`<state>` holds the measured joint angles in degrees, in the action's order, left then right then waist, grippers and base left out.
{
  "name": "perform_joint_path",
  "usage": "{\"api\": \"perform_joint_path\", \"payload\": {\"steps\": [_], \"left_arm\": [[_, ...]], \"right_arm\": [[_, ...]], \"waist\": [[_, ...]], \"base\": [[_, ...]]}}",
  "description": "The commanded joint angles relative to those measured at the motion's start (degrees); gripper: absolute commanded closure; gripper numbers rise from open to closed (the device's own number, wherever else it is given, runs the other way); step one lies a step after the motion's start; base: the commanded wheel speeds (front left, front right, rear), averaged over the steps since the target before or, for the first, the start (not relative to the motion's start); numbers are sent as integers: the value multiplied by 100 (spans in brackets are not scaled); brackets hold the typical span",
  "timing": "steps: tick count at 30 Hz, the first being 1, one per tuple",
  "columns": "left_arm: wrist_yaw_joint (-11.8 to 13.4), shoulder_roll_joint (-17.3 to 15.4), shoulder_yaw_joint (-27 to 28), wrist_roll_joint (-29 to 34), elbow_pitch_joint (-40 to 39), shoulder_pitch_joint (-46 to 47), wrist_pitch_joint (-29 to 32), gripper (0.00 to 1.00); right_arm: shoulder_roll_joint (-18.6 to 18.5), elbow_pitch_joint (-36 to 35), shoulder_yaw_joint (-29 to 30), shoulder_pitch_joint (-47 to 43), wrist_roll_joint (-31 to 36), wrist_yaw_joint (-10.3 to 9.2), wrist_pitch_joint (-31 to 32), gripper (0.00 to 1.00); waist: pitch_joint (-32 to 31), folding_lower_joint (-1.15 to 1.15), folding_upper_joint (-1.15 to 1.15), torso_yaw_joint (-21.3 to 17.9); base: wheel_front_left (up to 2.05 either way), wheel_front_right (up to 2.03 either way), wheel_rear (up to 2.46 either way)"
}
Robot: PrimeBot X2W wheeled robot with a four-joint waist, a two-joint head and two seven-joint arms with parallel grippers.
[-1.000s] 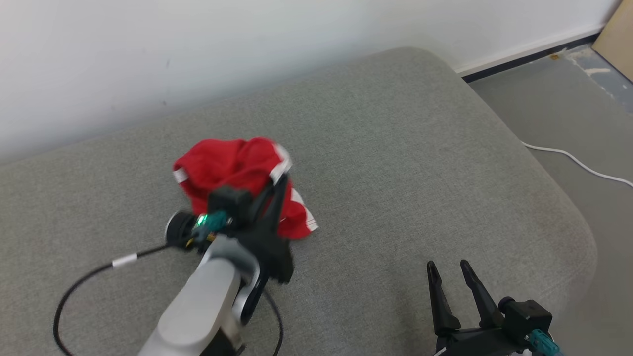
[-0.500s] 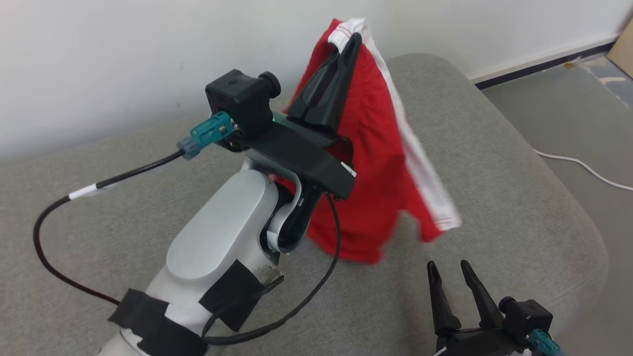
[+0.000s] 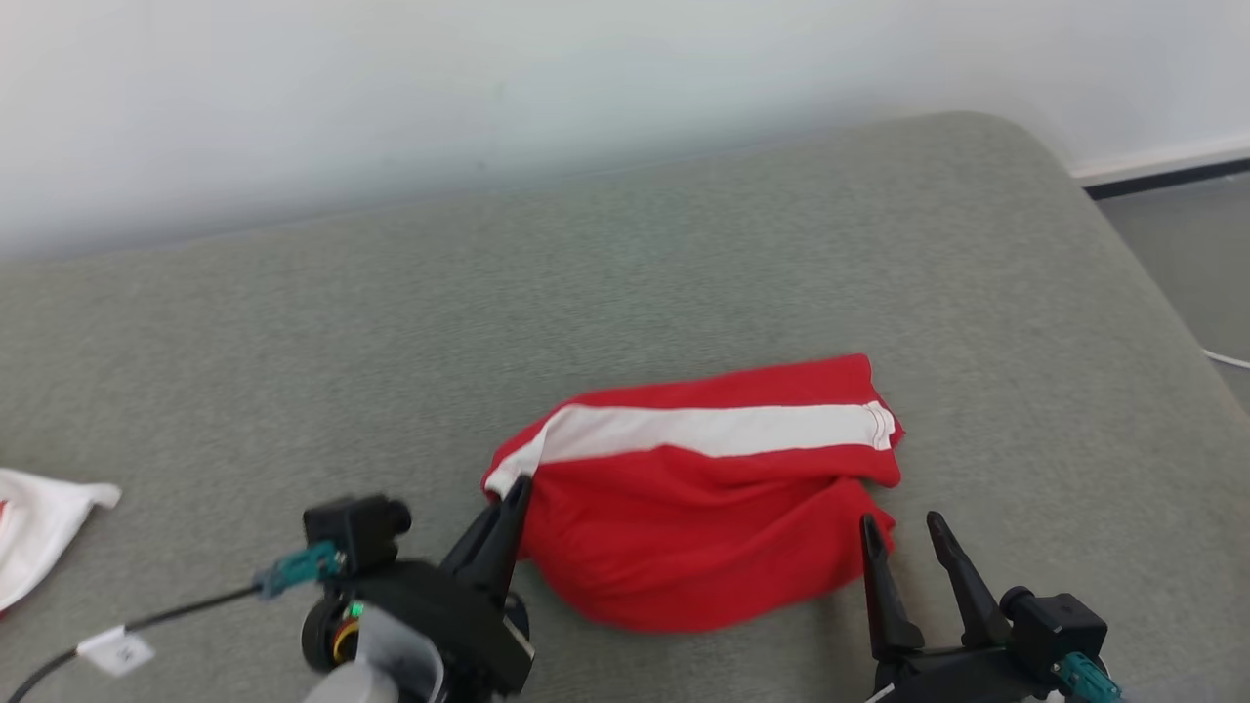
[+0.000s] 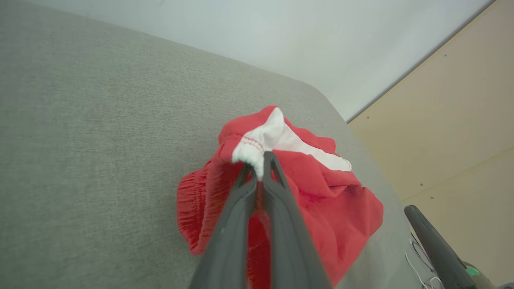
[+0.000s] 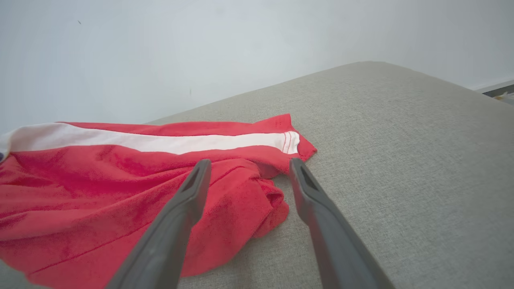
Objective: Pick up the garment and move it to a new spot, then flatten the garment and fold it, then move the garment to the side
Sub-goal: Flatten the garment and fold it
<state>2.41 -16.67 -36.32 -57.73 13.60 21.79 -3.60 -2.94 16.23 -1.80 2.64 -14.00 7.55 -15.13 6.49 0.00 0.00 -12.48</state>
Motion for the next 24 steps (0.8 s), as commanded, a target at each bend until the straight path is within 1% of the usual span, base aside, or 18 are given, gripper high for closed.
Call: {"api": "perform_joint_path", "payload": {"steps": [1, 4, 7, 8, 9, 10, 13, 19, 22, 24], "left_arm": [[39, -51, 38, -107, -105, -152, 1, 100], [146, -173, 78, -152, -269, -527, -52, 100], [155, -148, 110, -229, -326, -766, -164, 100], [141, -152, 100, -215, -313, -819, -208, 91], [149, -128, 111, -196, -286, -861, -285, 51], [181, -115, 120, -176, -240, -890, -339, 0], [229, -85, 116, -53, -94, -945, -531, 0], [366, -116, 354, 152, 89, -1149, -1000, 0], [499, -164, 657, 548, 39, -1304, -1147, 0], [673, -116, 1122, 1082, -179, -1393, -1164, 0]], "right_arm": [[12, -15, -21, 7, 32, -12, -3, 0], [10, -19, -62, 49, 28, -12, -3, 0], [11, -11, -49, 40, 43, -12, -3, 0], [11, -1, -57, 40, 55, -12, -3, 0], [11, 5, -47, 39, 58, -12, -3, 0], [11, 12, -51, 45, 62, -12, -3, 0], [11, 46, -82, 71, 104, -12, -3, 0], [12, 92, -81, 3, 126, -12, -3, 0], [9, 91, -23, -53, 149, -12, -3, 0], [10, 65, 32, -76, 160, -12, -3, 0]], "waist": [[56, 0, 0, 335], [68, 0, 0, 453], [67, 0, 0, 543], [64, 0, 0, 562], [59, 0, 0, 586], [53, 0, 0, 598], [2, 0, 0, 603], [-136, 0, 0, 557], [-207, 0, 0, 536], [-241, 0, 0, 543]], "base": [[0, 0, 0], [0, 0, 0], [0, 0, 0], [0, 0, 0], [0, 0, 0], [0, 0, 0], [0, 0, 0], [0, 0, 0], [0, 0, 0], [0, 0, 0]]}}
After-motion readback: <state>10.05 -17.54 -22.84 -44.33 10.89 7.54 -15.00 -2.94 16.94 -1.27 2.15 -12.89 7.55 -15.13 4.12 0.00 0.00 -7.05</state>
